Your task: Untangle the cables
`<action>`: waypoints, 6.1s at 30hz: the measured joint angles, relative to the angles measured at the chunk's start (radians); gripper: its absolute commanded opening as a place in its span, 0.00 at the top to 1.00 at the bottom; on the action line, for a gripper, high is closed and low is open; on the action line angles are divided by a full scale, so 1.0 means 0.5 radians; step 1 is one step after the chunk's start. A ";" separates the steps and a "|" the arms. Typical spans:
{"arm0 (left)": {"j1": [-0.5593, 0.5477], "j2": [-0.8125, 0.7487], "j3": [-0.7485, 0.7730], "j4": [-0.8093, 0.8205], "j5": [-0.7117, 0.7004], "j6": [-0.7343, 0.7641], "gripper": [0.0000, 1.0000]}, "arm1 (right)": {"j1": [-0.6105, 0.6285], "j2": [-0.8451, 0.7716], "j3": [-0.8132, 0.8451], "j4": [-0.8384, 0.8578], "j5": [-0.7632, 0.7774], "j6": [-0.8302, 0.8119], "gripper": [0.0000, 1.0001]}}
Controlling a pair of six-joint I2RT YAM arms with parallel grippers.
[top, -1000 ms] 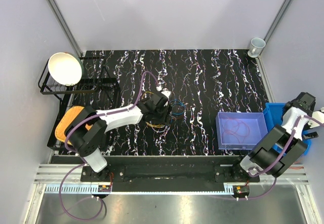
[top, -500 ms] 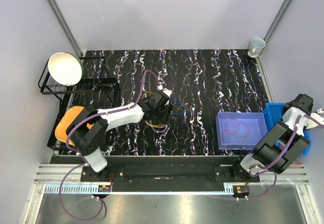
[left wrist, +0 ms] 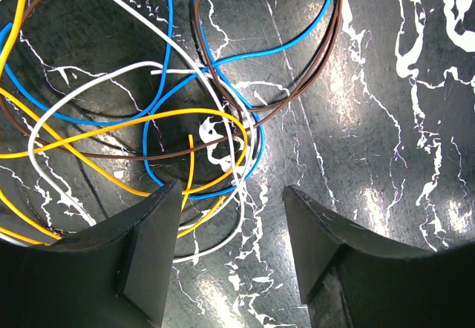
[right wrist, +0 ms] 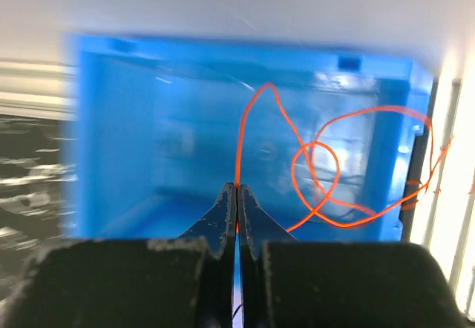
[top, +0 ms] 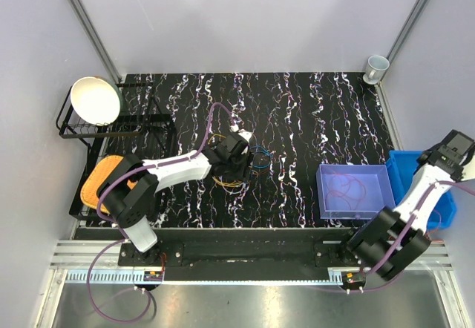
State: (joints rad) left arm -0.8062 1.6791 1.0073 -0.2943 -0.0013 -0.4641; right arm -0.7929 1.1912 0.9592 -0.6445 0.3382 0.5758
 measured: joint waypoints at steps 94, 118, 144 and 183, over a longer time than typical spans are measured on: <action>0.000 -0.053 -0.070 0.033 -0.012 0.000 0.41 | 0.000 -0.203 1.007 -0.275 -0.290 -0.205 0.42; 0.000 -0.100 -0.109 0.071 -0.110 -0.030 0.31 | 0.193 -0.319 0.843 -0.264 -1.232 -0.049 0.30; 0.025 0.438 0.853 0.005 -0.438 -0.142 0.33 | 1.728 -0.222 0.603 -0.317 -0.908 -0.266 0.33; 0.079 1.044 1.359 -0.265 -0.888 -0.819 0.44 | 1.729 -0.311 0.414 -0.252 -0.982 -0.327 0.34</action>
State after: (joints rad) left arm -0.7666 2.2009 1.6867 -0.4267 -0.4454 -0.8738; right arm 0.0715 1.0355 1.1664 -0.7704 -0.1528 0.4122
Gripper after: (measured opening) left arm 0.589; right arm 0.664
